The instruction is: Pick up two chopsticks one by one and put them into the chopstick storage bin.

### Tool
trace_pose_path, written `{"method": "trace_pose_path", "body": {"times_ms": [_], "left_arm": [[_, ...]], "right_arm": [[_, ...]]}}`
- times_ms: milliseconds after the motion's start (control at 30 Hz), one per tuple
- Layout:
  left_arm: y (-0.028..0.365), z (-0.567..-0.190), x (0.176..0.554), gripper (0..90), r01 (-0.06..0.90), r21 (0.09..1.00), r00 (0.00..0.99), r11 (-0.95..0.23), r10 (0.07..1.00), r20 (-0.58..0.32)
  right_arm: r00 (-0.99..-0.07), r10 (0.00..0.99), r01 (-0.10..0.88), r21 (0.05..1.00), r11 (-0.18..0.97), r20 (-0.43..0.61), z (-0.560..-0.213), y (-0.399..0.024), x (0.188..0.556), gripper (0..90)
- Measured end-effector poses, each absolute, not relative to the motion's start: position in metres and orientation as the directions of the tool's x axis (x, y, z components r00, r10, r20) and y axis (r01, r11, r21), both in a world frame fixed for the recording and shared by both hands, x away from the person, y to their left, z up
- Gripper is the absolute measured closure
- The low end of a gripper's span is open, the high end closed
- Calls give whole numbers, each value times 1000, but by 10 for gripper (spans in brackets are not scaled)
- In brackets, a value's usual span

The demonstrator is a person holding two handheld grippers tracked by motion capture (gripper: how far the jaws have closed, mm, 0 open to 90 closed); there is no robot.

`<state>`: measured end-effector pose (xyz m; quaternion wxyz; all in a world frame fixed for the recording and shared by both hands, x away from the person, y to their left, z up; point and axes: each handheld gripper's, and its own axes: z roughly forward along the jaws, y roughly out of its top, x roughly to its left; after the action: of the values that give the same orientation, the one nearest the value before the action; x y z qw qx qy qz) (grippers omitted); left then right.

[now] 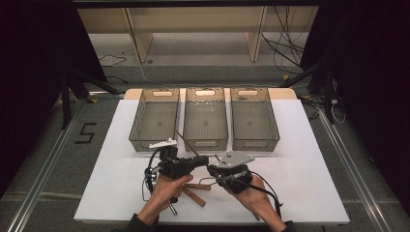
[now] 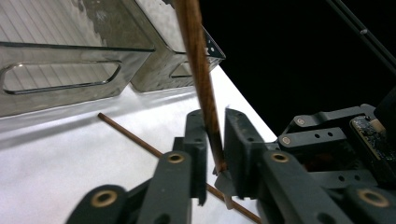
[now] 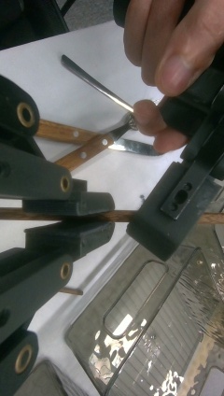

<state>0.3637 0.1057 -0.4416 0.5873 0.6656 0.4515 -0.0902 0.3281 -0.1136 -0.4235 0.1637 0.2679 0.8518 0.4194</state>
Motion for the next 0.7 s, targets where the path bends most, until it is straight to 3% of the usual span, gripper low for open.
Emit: {"method": "trace_pose_path", "body": {"times_ms": [133, 267, 333, 367, 400, 600, 700], "left_arm": [[107, -442, 365, 834, 722, 684, 577, 105, 453, -679], [110, -439, 365, 841, 715, 691, 585, 107, 450, -675], [113, -437, 365, 842, 709, 696, 590, 111, 448, -672], [115, -435, 366, 842, 705, 701, 593, 113, 450, -668], [118, -433, 367, 842, 700, 706, 596, 107, 456, -661], [138, -420, 374, 841, 683, 725, 598, 94, 498, -628], [151, -409, 380, 841, 670, 739, 599, 66, 540, -591]], "right_arm": [[-804, 593, 325, 802, 501, -44, -425, -114, 328, 841], [-800, 598, 330, 804, 495, -39, -422, -117, 327, 764], [-807, 590, 330, 804, 495, -32, -421, -122, 326, 697], [-808, 589, 345, 796, 497, -17, -421, -128, 325, 602], [-805, 593, 357, 792, 495, -8, -422, -132, 324, 570], [-788, 615, 389, 771, 505, -5, -432, -152, 318, 445], [-750, 661, 456, 741, 493, 21, -443, -170, 320, 374]]}}
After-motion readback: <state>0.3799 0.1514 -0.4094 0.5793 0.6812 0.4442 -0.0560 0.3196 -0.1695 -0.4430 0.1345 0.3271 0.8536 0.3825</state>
